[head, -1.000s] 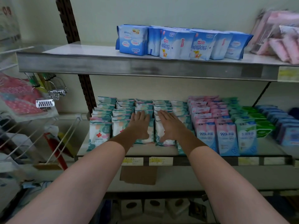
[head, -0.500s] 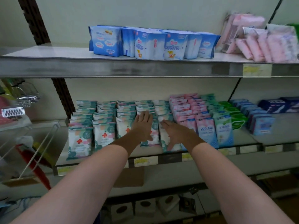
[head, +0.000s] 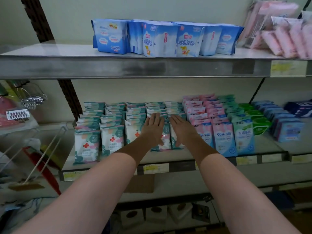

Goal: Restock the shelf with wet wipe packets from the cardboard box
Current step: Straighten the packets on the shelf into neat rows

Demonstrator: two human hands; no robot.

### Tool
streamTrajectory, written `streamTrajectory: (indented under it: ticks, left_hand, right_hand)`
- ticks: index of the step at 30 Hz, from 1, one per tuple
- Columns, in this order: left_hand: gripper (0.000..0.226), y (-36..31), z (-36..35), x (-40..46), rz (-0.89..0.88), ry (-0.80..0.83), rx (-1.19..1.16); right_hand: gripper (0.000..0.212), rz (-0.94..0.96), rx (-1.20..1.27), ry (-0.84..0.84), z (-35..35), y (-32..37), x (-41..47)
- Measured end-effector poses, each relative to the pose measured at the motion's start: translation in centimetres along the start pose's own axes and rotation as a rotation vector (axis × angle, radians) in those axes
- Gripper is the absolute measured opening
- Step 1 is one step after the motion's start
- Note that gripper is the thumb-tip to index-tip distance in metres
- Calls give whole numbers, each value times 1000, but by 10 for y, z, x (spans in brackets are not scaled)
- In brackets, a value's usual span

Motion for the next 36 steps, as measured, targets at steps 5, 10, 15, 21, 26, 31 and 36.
streamTrajectory:
  ticks: [5,10,15,21,26,31,36]
  left_hand:
    - [110,-1,-2,-3,20,-31,-5]
    - [96,-9,3,-15,31,-76,12]
    - [88,-18,16,-34,-24,-117,-56]
    - [81,-44,41,-50,-100,-148,-173]
    - [78,-84,43,-62,-173,-186,-204]
    - [79,-127,52,-55,-195,-203,-195]
    - [92,-161,58,-32,-155,-131,-195]
  right_hand:
    - [129,-17,-5,-16,-3,0,-3]
    - [105,-39,12,-158,3,11,-23]
    - [99,-44,82,-240,12,4,-52]
    - [86,-90,90,-170,19,-32,-107]
    - [77,-165,51,-127,7,-69,-139]
    - [80,-163,45,-168,4,-100,-146]
    - [89,-111,38,-174,-1,-134,-142]
Point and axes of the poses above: each hand's wrist, its own x-axis towards the middle knuckle, its own z-axis out of the back of the hand, y = z × x, the point moved 7 cm from there along x, towards the middle knuckle
